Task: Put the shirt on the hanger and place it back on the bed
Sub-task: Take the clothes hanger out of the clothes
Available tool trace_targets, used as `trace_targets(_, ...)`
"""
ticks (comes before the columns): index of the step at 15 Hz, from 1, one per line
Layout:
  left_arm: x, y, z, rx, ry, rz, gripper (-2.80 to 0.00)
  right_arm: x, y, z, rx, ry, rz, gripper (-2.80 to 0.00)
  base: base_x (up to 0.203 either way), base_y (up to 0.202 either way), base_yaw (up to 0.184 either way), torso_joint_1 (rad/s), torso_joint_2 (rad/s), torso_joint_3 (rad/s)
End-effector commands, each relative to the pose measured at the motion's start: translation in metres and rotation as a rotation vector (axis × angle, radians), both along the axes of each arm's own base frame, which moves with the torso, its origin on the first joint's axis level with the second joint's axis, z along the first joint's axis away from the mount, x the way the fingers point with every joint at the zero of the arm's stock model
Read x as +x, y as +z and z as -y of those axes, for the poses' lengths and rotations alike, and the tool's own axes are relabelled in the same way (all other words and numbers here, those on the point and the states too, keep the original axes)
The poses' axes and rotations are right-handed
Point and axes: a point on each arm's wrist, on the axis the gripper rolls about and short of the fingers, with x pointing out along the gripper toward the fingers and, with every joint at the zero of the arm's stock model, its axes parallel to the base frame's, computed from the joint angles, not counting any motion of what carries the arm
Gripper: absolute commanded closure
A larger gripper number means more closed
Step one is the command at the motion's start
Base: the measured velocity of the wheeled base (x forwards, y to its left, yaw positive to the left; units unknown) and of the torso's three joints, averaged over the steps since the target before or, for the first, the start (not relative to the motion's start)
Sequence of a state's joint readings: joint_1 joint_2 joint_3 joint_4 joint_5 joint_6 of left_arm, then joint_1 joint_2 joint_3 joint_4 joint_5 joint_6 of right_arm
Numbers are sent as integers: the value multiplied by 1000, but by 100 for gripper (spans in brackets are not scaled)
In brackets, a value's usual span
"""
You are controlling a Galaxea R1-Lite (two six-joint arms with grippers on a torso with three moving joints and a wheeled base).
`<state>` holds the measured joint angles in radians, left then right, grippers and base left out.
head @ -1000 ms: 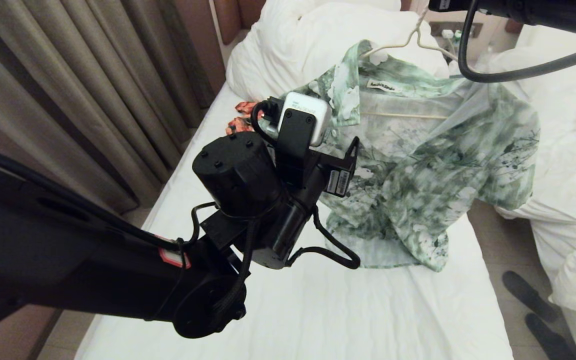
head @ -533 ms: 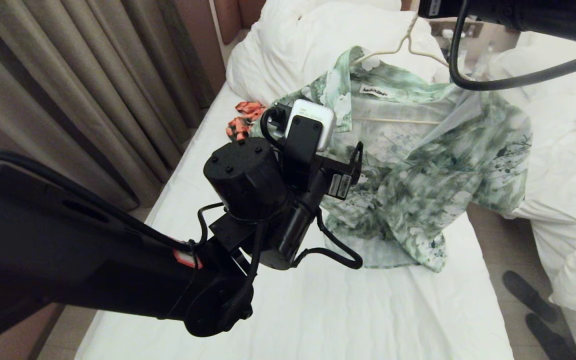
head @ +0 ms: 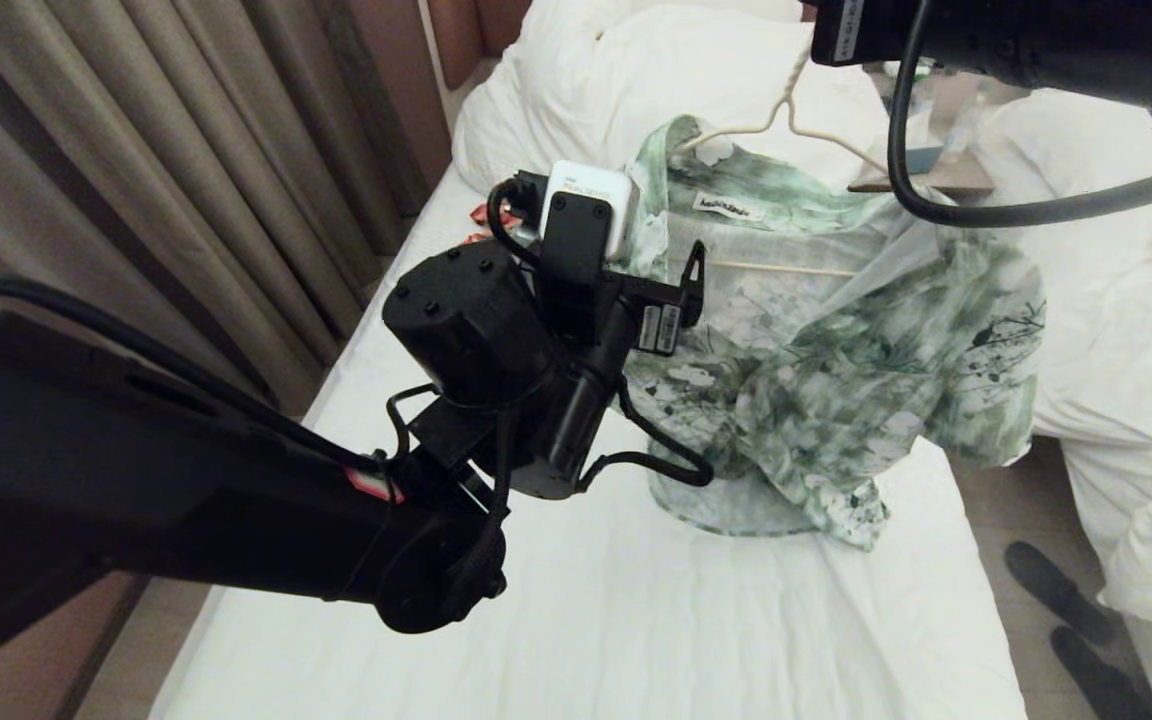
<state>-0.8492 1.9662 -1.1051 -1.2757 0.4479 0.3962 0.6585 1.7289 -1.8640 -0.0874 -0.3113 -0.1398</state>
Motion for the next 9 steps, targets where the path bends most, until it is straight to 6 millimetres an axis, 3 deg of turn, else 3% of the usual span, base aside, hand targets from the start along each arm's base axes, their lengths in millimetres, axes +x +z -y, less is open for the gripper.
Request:
trace_targets(1, 4, 1, -4, -5, 18, 9, 0, -3, 1, 2, 1, -2, 3, 0, 0, 0, 0, 0, 0, 0)
trace_targets(9, 29, 16, -28, -40, 102, 46, 0, -11, 5, 11, 2, -10, 7, 0, 0, 0, 0, 0, 0, 0)
